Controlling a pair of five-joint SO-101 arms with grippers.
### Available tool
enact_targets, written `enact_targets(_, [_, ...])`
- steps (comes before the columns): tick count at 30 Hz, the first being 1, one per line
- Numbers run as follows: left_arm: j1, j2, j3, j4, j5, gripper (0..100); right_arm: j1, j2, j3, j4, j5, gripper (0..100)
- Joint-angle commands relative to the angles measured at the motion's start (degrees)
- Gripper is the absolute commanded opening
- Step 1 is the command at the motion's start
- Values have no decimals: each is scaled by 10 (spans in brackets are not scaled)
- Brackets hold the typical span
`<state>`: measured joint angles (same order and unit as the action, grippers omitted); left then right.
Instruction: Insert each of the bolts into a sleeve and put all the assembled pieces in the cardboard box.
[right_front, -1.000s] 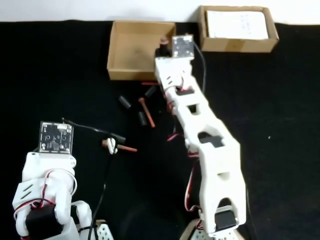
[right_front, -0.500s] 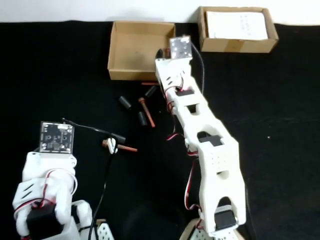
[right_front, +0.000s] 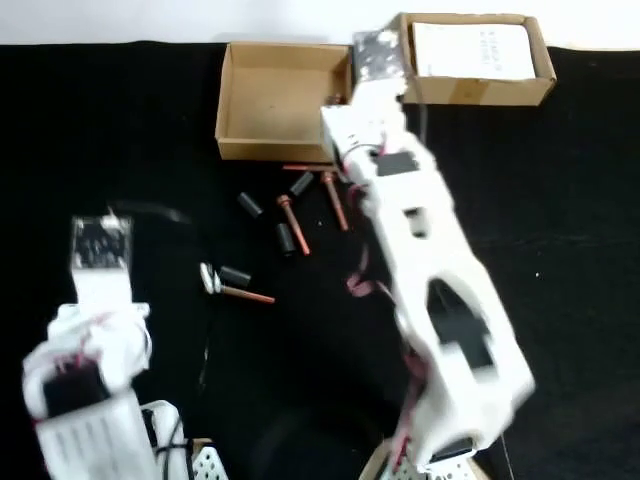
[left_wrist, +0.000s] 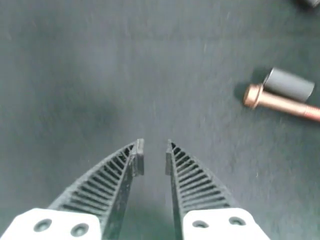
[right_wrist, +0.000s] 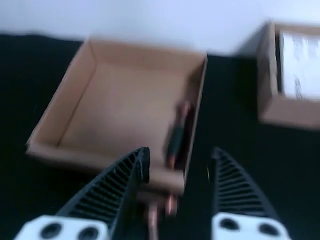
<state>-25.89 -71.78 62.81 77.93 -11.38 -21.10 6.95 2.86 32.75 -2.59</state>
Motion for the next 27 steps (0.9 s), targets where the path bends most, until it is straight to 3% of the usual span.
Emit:
enact_targets(1, [-12,92,-34,-4,26,95,-25,-110,6,159,45,94])
enact_targets(5, [-67,141,-35,-18,31,96,-84,-121,7,283,132,81])
enact_targets(8, [-124,168,-34,-20,30,98,-117,-115,7,309,244,109])
enact_targets(13, [-192,216,-31,-55,29,98,-187,-35,-8,325,252,111])
enact_targets(18, [-204,292,-33,-84,29,98,-257,100,-84,421,309,112])
enact_targets(27, [-206,369,-33,-139,32,98,-273,225,-301,504,321,202])
